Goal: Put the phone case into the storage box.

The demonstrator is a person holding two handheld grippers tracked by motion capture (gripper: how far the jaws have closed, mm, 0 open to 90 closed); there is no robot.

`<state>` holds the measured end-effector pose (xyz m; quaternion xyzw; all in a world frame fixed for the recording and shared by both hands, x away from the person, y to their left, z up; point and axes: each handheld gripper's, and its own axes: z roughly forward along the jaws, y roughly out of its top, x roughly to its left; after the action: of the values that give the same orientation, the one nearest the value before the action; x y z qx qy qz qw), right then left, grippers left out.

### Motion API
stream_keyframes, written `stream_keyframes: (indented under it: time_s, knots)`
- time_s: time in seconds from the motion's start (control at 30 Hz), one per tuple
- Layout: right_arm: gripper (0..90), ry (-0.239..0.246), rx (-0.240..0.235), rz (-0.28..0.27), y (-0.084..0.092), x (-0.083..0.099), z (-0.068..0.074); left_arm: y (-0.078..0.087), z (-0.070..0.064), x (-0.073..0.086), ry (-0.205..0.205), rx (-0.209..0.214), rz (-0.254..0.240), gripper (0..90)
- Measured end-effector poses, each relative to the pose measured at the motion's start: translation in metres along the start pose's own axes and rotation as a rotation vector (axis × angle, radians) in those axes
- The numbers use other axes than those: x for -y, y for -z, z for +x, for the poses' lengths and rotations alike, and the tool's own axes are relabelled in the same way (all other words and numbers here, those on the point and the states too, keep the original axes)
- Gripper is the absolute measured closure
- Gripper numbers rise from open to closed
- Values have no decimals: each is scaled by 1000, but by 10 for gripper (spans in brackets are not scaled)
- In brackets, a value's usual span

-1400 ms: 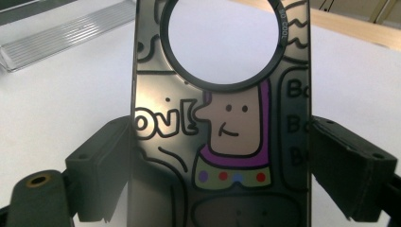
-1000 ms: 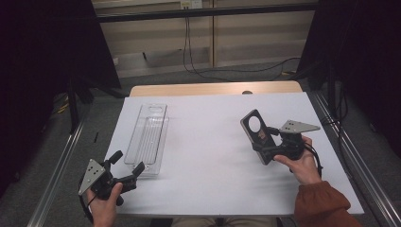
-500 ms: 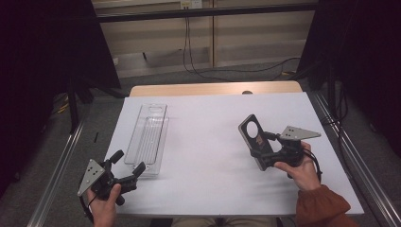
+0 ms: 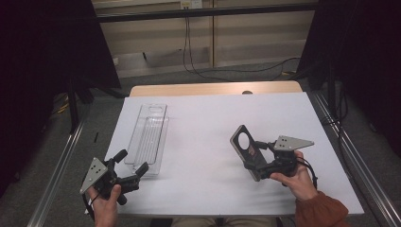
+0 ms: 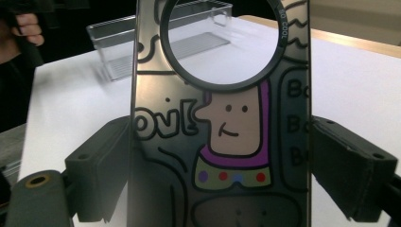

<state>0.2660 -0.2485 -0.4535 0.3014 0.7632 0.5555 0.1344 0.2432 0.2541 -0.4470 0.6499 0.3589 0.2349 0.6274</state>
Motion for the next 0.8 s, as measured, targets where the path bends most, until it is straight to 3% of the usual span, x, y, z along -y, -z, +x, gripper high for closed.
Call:
stream_keyframes:
  time_s: [0.27,0.37,0.53,0.57,0.7,0.73,0.8]
  knots:
    - [121,4,-26,6,-8,-1,6,-6,-7,-2,-22,65,15,44]
    - [121,9,-41,9,-11,-1,7,-8,-12,-2,-9,81,15,44]
    - [121,25,-76,19,-17,-2,11,-15,-18,-3,-29,138,22,43]
    - [121,24,-77,19,-17,-2,12,-17,-19,-3,-18,148,12,42]
    - [121,27,-88,20,-18,-3,13,-18,-21,-5,-40,141,9,43]
    - [121,30,-94,22,-18,-3,13,-20,-23,-7,-44,175,14,43]
    - [121,29,-100,21,-18,-3,13,-21,-24,-7,-38,180,21,43]
